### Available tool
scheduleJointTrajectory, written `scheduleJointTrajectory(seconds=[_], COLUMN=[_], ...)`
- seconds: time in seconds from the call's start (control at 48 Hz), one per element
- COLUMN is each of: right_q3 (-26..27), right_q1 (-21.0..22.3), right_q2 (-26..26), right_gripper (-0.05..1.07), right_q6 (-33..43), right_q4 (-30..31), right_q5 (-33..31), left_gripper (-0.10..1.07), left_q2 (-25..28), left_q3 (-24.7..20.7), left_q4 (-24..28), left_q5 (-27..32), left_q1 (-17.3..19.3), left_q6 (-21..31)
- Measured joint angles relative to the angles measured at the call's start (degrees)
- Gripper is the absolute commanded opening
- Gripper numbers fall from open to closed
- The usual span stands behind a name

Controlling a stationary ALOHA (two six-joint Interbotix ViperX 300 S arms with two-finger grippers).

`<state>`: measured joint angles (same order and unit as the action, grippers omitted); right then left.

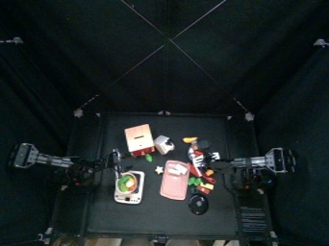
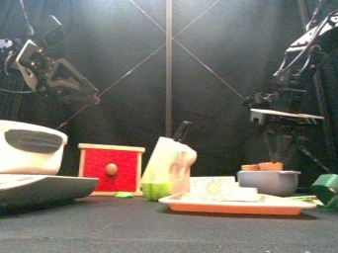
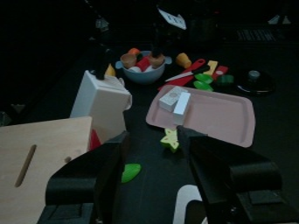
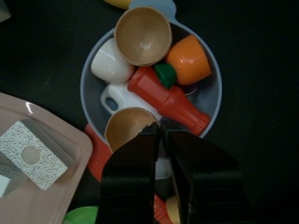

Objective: Place eggshell half near starfruit bottom

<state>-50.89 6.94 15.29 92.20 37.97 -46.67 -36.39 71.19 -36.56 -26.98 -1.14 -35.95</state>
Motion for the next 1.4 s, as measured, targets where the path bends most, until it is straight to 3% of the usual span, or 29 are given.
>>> scheduleJointTrajectory(seconds=[0.25,0.438,0.583,0.729,0.854,1.062,1.25,1.396], right_q3=[3.78,8.35,13.01,16.35,18.90,23.20,25.49,25.58], right_q1=[-1.32,-4.48,-4.92,-5.10,-5.45,-6.50,-8.96,-9.84], right_q2=[3.69,2.99,-0.97,-5.63,-9.32,-17.49,-24.17,-26.54], right_gripper=[0.52,0.52,0.52,0.52,0.52,0.52,0.53,0.55], right_q6=[-0.09,-0.09,0.09,-0.09,-0.09,-0.18,-0.26,-0.18], right_q4=[2.72,6.86,12.92,14.41,19.34,21.36,22.15,21.88], right_q5=[0.44,8.96,21.45,26.37,26.63,27.33,28.92,29.36], left_gripper=[0.85,0.85,0.86,0.86,0.86,0.86,0.86,0.86], left_q2=[0.00,-0.44,2.46,9.32,12.74,12.57,9.14,5.98], left_q3=[0.00,0.00,-1.32,-4.66,-8.44,-7.56,-5.19,-3.60], left_q4=[0.00,0.26,7.38,14.85,8.53,8.53,8.53,8.44], left_q5=[-0.09,-1.41,-1.67,-2.64,-3.78,-5.27,-5.36,-5.36], left_q1=[0.00,0.26,0.09,-1.49,-2.02,-1.41,-0.62,-0.53], left_q6=[0.09,0.00,-0.18,0.88,6.06,6.24,6.33,6.50])
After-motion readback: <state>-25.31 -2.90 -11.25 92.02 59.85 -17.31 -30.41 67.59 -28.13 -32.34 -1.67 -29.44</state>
